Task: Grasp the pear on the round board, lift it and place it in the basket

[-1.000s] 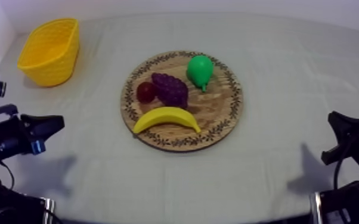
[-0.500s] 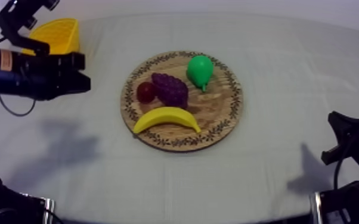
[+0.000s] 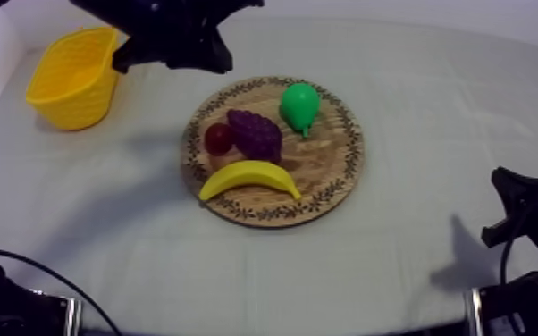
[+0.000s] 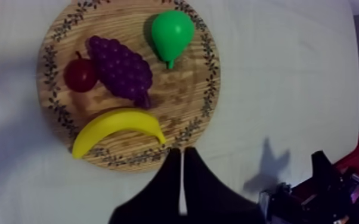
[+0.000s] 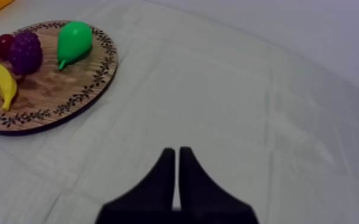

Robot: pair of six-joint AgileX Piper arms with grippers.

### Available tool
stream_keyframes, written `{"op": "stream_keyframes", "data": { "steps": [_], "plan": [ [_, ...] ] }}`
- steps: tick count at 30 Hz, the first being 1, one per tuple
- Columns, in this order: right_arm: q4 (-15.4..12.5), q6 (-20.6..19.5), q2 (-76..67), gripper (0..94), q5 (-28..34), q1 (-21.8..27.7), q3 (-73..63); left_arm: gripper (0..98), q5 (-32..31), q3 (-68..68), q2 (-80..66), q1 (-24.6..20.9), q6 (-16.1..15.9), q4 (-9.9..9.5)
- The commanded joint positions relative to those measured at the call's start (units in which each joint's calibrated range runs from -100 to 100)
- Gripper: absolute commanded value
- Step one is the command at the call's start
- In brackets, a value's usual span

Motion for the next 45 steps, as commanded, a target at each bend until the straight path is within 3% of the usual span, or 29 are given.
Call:
{"op": "stream_keyframes", "data": {
  "steps": [1, 14, 30, 37, 45],
  "plan": [
    [0.01, 0.00, -0.04, 0.4, 0.02, 0.00, -0.05, 0.0, 1.45, -11.61, 6.79, -0.12, -0.16, 0.12],
    [0.01, 0.00, -0.04, 0.4, 0.02, 0.00, -0.05, 0.0, 10.41, -39.09, 29.12, -2.37, -1.50, 1.16],
    [0.01, 0.00, -0.04, 0.4, 0.02, 0.00, -0.05, 2.4, 13.39, -47.74, 39.91, -2.31, -1.39, -0.33],
    [0.01, 0.00, -0.04, 0.4, 0.02, 0.00, -0.05, 23.7, 13.13, -47.33, 39.78, -1.96, -1.14, -0.80],
    [0.01, 0.00, -0.04, 0.4, 0.02, 0.00, -0.05, 61.4, 12.68, -46.90, 39.47, -1.76, -1.72, -0.57]
  ]
}}
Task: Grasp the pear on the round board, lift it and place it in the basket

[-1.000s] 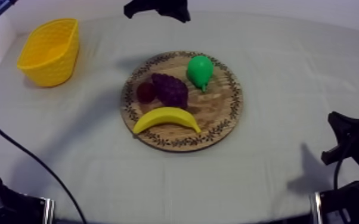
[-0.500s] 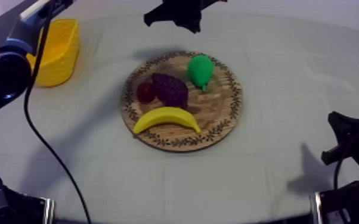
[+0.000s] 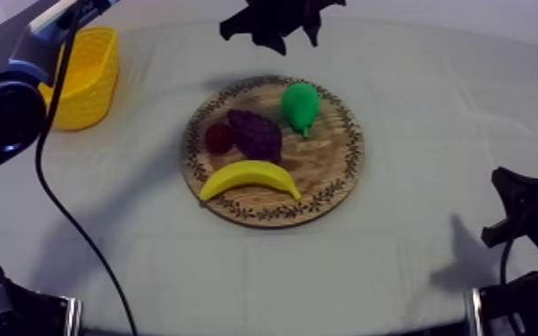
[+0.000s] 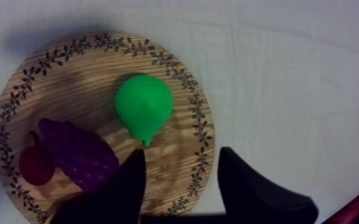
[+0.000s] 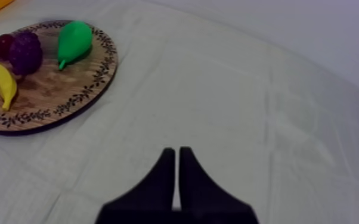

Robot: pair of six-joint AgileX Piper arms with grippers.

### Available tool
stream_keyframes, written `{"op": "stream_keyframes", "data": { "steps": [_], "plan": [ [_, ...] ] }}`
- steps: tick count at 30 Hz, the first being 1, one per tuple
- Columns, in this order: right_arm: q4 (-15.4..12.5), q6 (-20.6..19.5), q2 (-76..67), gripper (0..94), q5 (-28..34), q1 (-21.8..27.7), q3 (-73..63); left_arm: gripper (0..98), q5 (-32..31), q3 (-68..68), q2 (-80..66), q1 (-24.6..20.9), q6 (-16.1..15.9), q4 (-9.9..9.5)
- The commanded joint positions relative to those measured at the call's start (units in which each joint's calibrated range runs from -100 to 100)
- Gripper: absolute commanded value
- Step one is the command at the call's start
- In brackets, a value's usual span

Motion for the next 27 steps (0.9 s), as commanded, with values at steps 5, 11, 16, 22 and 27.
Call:
{"op": "stream_keyframes", "data": {
  "steps": [5, 11, 16, 22, 27],
  "plan": [
    [0.01, 0.01, -0.04, 0.4, 0.02, 0.00, -0.05, 77.1, -0.95, 0.38, -0.25, 0.12, -0.59, 0.14],
    [0.01, 0.01, -0.04, 0.4, 0.02, 0.00, -0.05, 83.3, -3.04, 1.47, -0.48, 0.25, -1.28, 0.36],
    [0.01, 0.01, -0.04, 0.4, 0.02, 0.00, -0.05, 86.5, -4.33, 2.86, -0.54, 0.35, -1.58, 0.40],
    [0.01, 0.01, -0.04, 0.4, 0.02, 0.00, -0.05, 94.5, -3.99, 4.72, 0.56, 0.38, -1.95, 0.67],
    [0.01, 0.01, -0.04, 0.4, 0.02, 0.00, -0.05, 95.5, -3.06, 3.38, 3.91, 0.22, -2.57, 0.63]
  ]
}}
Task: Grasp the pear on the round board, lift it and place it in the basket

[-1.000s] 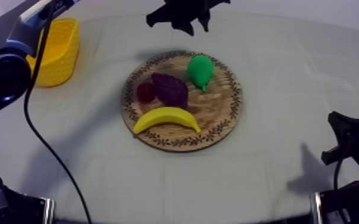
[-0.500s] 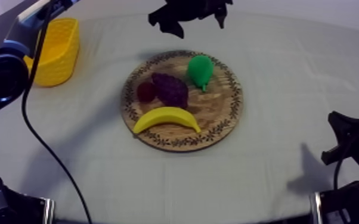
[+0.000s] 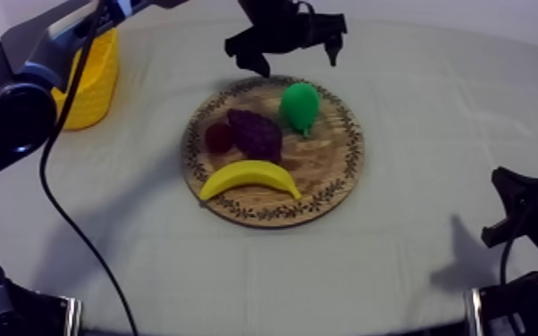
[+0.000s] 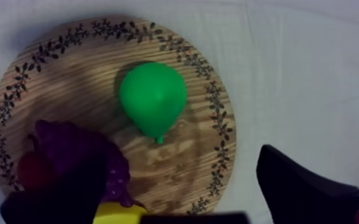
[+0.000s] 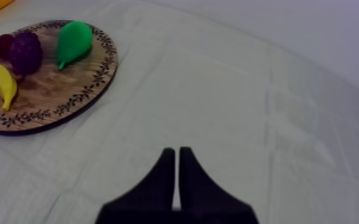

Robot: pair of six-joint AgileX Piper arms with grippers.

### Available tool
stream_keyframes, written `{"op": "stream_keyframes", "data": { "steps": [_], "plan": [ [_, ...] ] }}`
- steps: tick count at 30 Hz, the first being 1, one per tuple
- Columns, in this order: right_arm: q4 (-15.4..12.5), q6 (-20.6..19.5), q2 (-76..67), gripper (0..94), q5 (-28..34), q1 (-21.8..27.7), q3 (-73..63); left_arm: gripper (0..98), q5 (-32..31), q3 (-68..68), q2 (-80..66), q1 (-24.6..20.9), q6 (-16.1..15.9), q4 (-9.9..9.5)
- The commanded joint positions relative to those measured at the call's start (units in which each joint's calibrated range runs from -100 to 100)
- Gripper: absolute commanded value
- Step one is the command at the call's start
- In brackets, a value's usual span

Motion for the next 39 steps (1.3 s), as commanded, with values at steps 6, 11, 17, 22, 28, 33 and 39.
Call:
{"op": "stream_keyframes", "data": {
  "steps": [6, 11, 17, 22, 28, 33, 39],
  "plan": [
    [0.01, -0.03, -0.04, 0.4, 0.02, 0.00, -0.05, 95.6, 2.50, -8.04, 8.31, -0.39, -1.17, 0.23],
    [0.01, -0.03, -0.04, 0.4, 0.02, 0.00, -0.05, 95.7, 5.49, -16.45, 15.01, -0.95, -1.85, 0.26],
    [0.01, -0.03, -0.04, 0.4, 0.02, 0.00, -0.05, 95.7, 7.79, -22.92, 21.32, -1.57, -2.15, 0.32],
    [0.01, -0.03, -0.04, 0.4, 0.02, 0.00, -0.05, 95.7, 9.27, -27.65, 25.12, -1.75, -2.58, 0.85],
    [0.01, -0.03, -0.04, 0.4, 0.02, 0.00, -0.05, 91.4, 10.18, -29.32, 27.29, -1.78, -2.32, 1.52],
    [0.01, -0.03, -0.04, 0.4, 0.02, 0.00, -0.05, 80.7, 10.29, -29.77, 28.29, -1.90, -2.01, 1.87],
    [0.01, -0.03, -0.04, 0.4, 0.02, 0.00, -0.05, 60.4, 10.30, -29.93, 28.40, -1.82, -1.44, 1.76]
  ]
}}
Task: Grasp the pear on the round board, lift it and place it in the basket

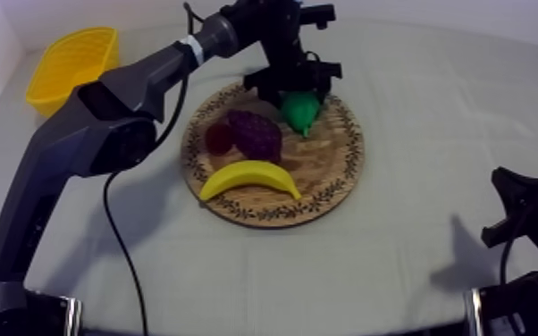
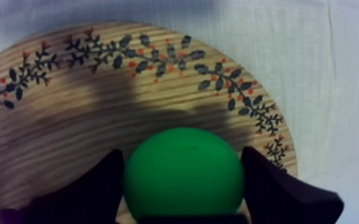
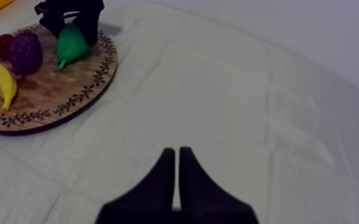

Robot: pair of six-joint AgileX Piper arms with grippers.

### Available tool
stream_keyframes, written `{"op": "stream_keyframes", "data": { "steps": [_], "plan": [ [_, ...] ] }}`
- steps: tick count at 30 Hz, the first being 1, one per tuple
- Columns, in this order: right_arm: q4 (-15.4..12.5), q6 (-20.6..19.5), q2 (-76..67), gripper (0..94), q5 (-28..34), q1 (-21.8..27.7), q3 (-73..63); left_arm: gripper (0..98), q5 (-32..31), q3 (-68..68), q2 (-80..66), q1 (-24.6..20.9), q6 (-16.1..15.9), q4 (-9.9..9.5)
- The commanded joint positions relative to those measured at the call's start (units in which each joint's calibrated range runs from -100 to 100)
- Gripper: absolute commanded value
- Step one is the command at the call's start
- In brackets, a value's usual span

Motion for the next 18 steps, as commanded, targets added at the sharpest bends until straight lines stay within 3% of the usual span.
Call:
{"op": "stream_keyframes", "data": {
  "steps": [1, 6, 18],
  "plan": [
    [0.01, -0.03, -0.04, 0.4, 0.02, 0.00, -0.05, 57.6, 0.01, -0.02, -0.14, 0.01, 0.06, -0.06],
    [0.01, -0.03, -0.04, 0.4, 0.02, 0.00, -0.05, 51.2, 0.01, 0.29, -0.54, 0.04, 0.10, -0.07],
    [0.01, -0.03, -0.04, 0.4, 0.02, 0.00, -0.05, 51.6, 0.01, 8.47, -12.79, 1.08, -0.46, -0.45]
  ]
}}
